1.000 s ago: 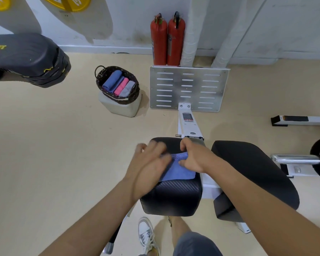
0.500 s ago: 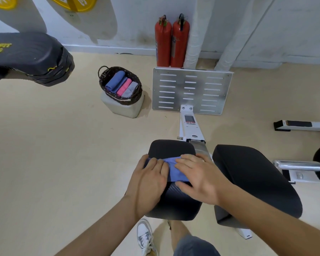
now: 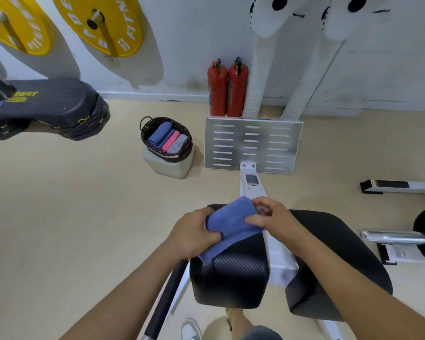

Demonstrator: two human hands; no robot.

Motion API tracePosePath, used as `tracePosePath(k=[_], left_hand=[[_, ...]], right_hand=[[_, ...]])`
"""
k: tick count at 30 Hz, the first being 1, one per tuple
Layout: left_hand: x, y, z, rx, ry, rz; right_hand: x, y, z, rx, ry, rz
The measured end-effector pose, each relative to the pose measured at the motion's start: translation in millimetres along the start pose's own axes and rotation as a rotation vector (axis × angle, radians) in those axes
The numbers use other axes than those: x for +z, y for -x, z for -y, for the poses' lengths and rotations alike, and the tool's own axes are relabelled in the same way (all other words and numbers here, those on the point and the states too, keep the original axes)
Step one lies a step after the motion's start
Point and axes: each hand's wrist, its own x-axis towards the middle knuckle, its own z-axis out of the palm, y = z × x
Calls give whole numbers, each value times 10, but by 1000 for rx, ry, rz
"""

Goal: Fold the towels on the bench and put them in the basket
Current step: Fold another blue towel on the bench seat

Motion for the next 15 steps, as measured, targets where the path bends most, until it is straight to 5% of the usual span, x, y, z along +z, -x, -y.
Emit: tracePosePath(k=[3,6,10,15], left_hand=[[-168,404,-96,-60,595,-43],[-195,775,-228,-25,945,-55],[-268,1228,-198,90,920,-111],[-760,1866,112,373,788,-118]], right_hand=[[61,315,324,41,-411,154],[448,666,640,-58,-345,145],[971,1115,956,-247,19,-215],[1496,1793,1069,-454,667,-345]])
